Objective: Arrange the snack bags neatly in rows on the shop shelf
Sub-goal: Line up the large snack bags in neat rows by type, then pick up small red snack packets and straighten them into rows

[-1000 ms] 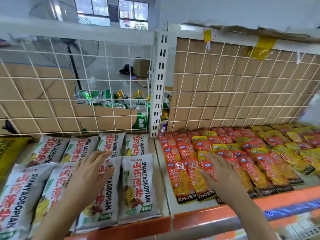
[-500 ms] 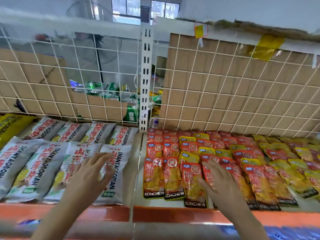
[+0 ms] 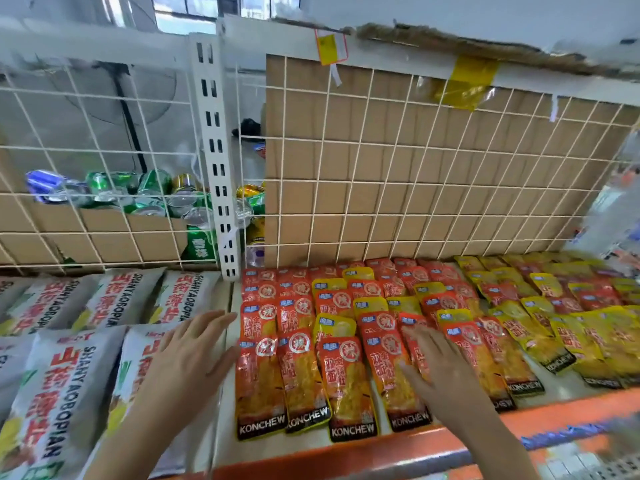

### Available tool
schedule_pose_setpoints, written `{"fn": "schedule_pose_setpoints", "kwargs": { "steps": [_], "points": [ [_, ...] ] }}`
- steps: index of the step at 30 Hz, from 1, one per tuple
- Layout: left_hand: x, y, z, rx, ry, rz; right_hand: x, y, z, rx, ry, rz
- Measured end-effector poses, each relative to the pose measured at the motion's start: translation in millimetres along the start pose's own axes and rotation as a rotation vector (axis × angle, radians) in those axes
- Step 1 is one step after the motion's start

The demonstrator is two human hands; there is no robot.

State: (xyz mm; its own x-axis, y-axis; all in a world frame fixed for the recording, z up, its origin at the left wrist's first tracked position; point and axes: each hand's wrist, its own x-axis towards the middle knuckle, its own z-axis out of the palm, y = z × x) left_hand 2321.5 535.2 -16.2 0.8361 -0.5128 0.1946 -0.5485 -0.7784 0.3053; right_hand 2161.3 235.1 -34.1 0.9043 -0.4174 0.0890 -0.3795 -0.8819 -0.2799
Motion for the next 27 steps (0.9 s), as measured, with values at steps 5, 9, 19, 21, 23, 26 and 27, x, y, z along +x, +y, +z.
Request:
{"fn": "schedule_pose_setpoints", "kwargs": {
  "steps": [5,9,19,21,23,26,27],
  "points": [
    [29,11,6,-0.033,-0.067,0.005,16,9,-7,-0.070,-0.043,0.062],
    [44,15,23,-0.039,-0.079,0.066,29,10,-10,-0.083,-0.050,0.059],
    [59,63,42,0.007,-0.099,0.164,90,4,-9,-0.065,-0.143,-0.121],
    [63,79,44,0.011,-0.149,0.150,101,2,-8,-0.093,-0.182,-0.171],
    [66,89,52,0.009,-0.224,0.131,108,2,-6,-0.087,-0.207,-0.212],
    [71,96,60,0.042,-0.315,0.105,115,3,-5,-0.066,-0.201,-0.256],
    [72,96,63,0.030,-0.324,0.091,117,3,-4,-0.050,-0.191,-0.273]
  ]
}}
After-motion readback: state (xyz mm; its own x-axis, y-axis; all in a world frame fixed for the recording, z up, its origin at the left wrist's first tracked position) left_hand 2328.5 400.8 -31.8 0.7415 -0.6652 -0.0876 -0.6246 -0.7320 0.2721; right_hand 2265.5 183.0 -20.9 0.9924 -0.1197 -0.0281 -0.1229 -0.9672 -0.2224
